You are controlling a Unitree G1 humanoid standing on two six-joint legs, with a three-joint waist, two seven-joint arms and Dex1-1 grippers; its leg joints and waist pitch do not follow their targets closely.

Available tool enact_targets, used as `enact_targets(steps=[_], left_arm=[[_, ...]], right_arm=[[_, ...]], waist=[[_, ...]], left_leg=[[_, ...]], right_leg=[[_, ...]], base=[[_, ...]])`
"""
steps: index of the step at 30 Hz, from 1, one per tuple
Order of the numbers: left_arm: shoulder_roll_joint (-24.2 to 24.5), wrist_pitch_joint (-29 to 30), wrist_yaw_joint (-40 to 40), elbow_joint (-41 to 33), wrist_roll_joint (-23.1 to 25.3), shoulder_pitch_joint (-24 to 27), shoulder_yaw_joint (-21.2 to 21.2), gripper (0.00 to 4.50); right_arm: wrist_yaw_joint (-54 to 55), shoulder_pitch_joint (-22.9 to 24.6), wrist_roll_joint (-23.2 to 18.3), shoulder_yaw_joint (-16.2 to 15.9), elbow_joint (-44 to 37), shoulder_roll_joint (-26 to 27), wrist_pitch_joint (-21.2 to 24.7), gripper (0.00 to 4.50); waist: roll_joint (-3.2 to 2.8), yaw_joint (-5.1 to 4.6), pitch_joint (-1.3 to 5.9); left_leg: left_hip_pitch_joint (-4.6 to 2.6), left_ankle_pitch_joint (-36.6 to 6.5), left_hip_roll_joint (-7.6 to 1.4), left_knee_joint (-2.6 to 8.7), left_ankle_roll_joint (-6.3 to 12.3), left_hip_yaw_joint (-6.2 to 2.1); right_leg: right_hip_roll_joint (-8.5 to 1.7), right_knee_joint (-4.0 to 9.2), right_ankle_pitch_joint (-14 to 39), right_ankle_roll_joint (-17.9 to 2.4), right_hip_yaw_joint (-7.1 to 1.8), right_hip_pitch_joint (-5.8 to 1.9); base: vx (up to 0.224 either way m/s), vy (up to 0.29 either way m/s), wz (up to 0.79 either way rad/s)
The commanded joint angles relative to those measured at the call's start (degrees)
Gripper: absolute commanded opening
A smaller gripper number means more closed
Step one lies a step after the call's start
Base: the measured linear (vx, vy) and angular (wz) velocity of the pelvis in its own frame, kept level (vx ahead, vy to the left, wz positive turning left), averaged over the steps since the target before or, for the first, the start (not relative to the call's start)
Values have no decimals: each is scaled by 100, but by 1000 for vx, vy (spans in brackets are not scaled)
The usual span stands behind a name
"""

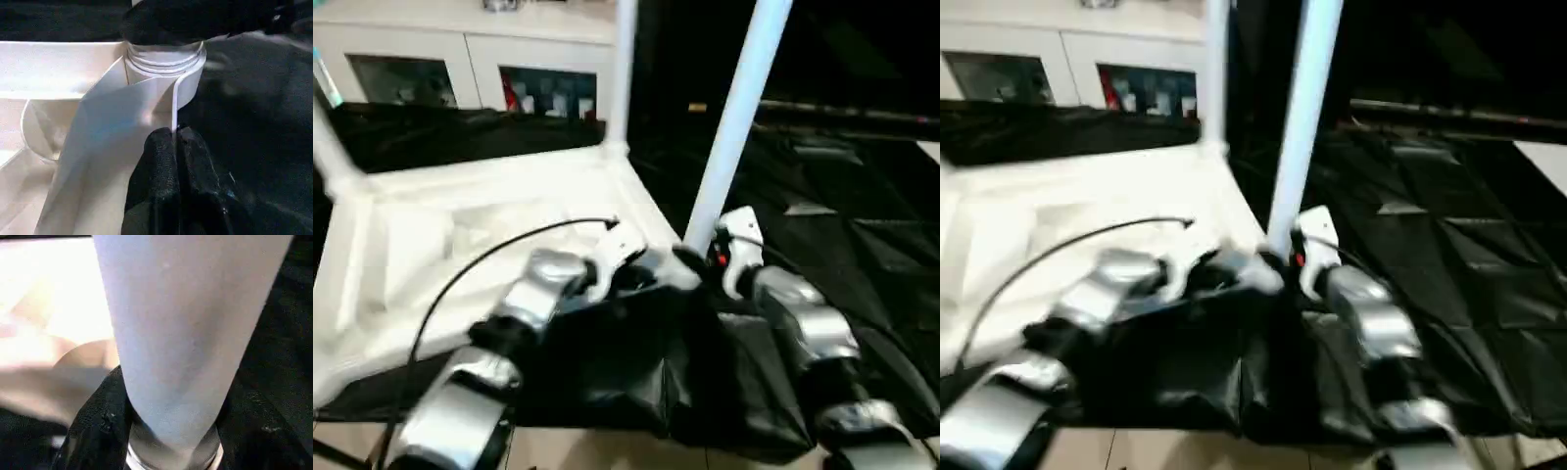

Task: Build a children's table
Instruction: Rotate leg to tighten

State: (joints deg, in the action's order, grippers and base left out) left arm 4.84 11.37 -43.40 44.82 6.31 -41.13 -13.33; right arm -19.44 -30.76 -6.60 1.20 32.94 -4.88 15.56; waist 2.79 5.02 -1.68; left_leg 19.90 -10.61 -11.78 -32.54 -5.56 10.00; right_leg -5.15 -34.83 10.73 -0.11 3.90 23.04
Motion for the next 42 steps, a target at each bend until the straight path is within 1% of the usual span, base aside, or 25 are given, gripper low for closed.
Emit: enact_targets(steps=[1,2,3,4,6,8,10,13,15,16,18,19,20,23,25,27,30,31,33,35,36,39,40,41,42], left_arm=[[-405,-40,237,49,-122,-72,-7,0],[-461,-90,249,109,-93,-88,-52,0],[-460,-121,266,134,-66,-92,-74,0],[-443,-140,258,143,-54,-87,-85,0],[-390,-155,259,165,-70,-78,-93,0],[-359,-165,239,164,-80,-71,-92,0],[-281,-188,128,154,-91,-59,-95,0],[-100,-267,-283,85,-102,-12,-114,0],[8,-331,-545,33,-131,20,-139,0],[14,-331,-557,30,-133,22,-141,0],[258,-346,-1025,-67,-182,70,-199,0],[314,-342,-1125,-86,-192,77,-211,0],[314,-342,-1125,-86,-192,77,-211,0],[620,-413,-1856,-279,-304,149,-272,0],[673,-423,-2013,-325,-330,166,-282,0],[875,-356,-2683,-586,-492,278,-377,0],[1088,-131,-3441,-1004,-786,442,-472,0],[1114,-93,-3547,-1066,-836,463,-481,0],[1187,33,-3762,-1215,-904,523,-524,0],[1215,69,-3835,-1274,-899,557,-540,0],[1215,68,-3834,-1277,-896,560,-539,0],[1220,78,-3805,-1323,-880,584,-537,0],[1221,82,-3796,-1333,-879,588,-535,0],[1216,56,-3751,-1329,-860,589,-528,0],[1207,28,-3699,-1315,-842,586,-514,0]], right_arm=[[15,140,-40,-240,461,380,201,198],[-45,123,-65,-250,449,471,158,198],[-124,122,-91,-266,433,491,142,253],[-184,124,-119,-268,421,495,139,266],[-316,139,-129,-327,368,457,134,273],[-418,162,-117,-386,303,419,137,311],[-764,218,-124,-517,150,306,111,311],[-1631,353,-226,-719,-215,4,109,311],[-2105,443,-275,-860,-442,-202,104,311],[-2127,448,-277,-868,-453,-214,104,311],[-2927,631,-409,-1073,-872,-669,164,311],[-3108,670,-449,-1104,-964,-774,191,311],[-3108,670,-449,-1104,-964,-774,191,311],[-4054,852,-630,-1246,-1412,-1299,400,311],[-4239,890,-659,-1271,-1508,-1392,438,311],[-4719,997,-822,-1360,-1804,-1657,605,311],[-5165,1093,-956,-1479,-2056,-1932,782,311],[-5241,1104,-979,-1493,-2089,-1974,823,311],[-5415,1143,-988,-1579,-2161,-2086,905,311],[-5525,1176,-963,-1641,-2197,-2143,968,311],[-5534,1181,-956,-1647,-2200,-2145,972,287],[-5577,1210,-931,-1699,-2231,-2175,1011,276],[-5578,1214,-928,-1708,-2237,-2178,1017,263],[-5575,1219,-923,-1719,-2242,-2178,1026,263],[-5574,1220,-924,-1732,-2244,-2180,1036,243]], waist=[[-19,9,241],[-30,15,243],[-45,16,236],[-31,17,236],[-28,19,230],[-32,22,228],[-29,27,231],[-17,46,246],[-13,56,253],[-12,63,254],[-15,72,255],[-15,70,253],[-21,70,252],[-21,65,256],[-16,73,256],[-11,80,257],[-29,103,246],[-33,112,245],[-32,153,236],[-40,187,233],[-39,201,237],[-33,216,239],[-30,215,238],[-24,215,242],[-20,215,247]], left_leg=[[22,-1363,-112,418,-37,-27],[16,-1389,-114,418,-10,-22],[13,-1415,-107,419,4,-21],[16,-1454,-109,423,31,-21],[17,-1525,-109,432,62,-23],[13,-1593,-111,436,58,-26],[17,-1588,-116,437,73,-29],[29,-1413,-116,422,160,-21],[44,-1165,-115,403,278,-8],[44,-1123,-116,400,296,-9],[32,-1104,-125,394,344,-7],[43,-1095,-129,398,364,-12],[36,-1085,-137,393,382,-7],[37,-1062,-142,391,400,-8],[33,-1017,-150,383,436,-3],[31,-927,-155,383,465,-2],[19,-990,-178,386,459,14],[26,-1000,-181,382,459,17],[1,-1048,-187,385,401,27],[1,-1083,-193,388,367,29],[-6,-1104,-194,384,349,30],[3,-1090,-177,389,272,18],[7,-1082,-177,390,268,16],[12,-1069,-168,385,268,16],[14,-1009,-165,381,281,16]], right_leg=[[-289,489,1484,-890,-238,-249],[-291,490,1430,-893,-242,-248],[-284,495,1429,-889,-242,-245],[-288,504,1454,-870,-242,-256],[-293,519,1591,-833,-242,-250],[-302,539,1763,-788,-244,-245],[-297,536,1743,-776,-243,-249],[-293,508,1413,-827,-244,-278],[-296,474,1031,-936,-244,-300],[-298,468,976,-960,-238,-306],[-300,457,936,-1026,-234,-317],[-301,453,902,-1046,-234,-328],[-304,449,846,-1092,-237,-314],[-305,436,786,-1177,-231,-326],[-308,425,672,-1224,-235,-329],[-314,409,578,-1292,-233,-332],[-299,400,626,-1360,-223,-328],[-300,397,637,-1365,-224,-326],[-306,410,783,-1368,-227,-310],[-313,419,892,-1342,-235,-296],[-312,415,895,-1336,-237,-296],[-325,420,1011,-1245,-242,-301],[-326,420,1002,-1241,-242,-302],[-324,420,999,-1217,-242,-307],[-317,415,954,-1205,-239,-307]], base=[[0,0,0],[0,0,0],[0,0,0],[0,0,0],[0,0,0],[0,0,0],[0,0,0],[0,0,0],[0,0,0],[0,0,0],[0,0,0],[0,0,0],[0,0,0],[0,0,0],[0,0,0],[0,0,0],[0,0,0],[0,0,0],[0,0,0],[0,0,0],[0,0,0],[0,0,0],[0,0,0],[0,0,0],[0,0,0]])
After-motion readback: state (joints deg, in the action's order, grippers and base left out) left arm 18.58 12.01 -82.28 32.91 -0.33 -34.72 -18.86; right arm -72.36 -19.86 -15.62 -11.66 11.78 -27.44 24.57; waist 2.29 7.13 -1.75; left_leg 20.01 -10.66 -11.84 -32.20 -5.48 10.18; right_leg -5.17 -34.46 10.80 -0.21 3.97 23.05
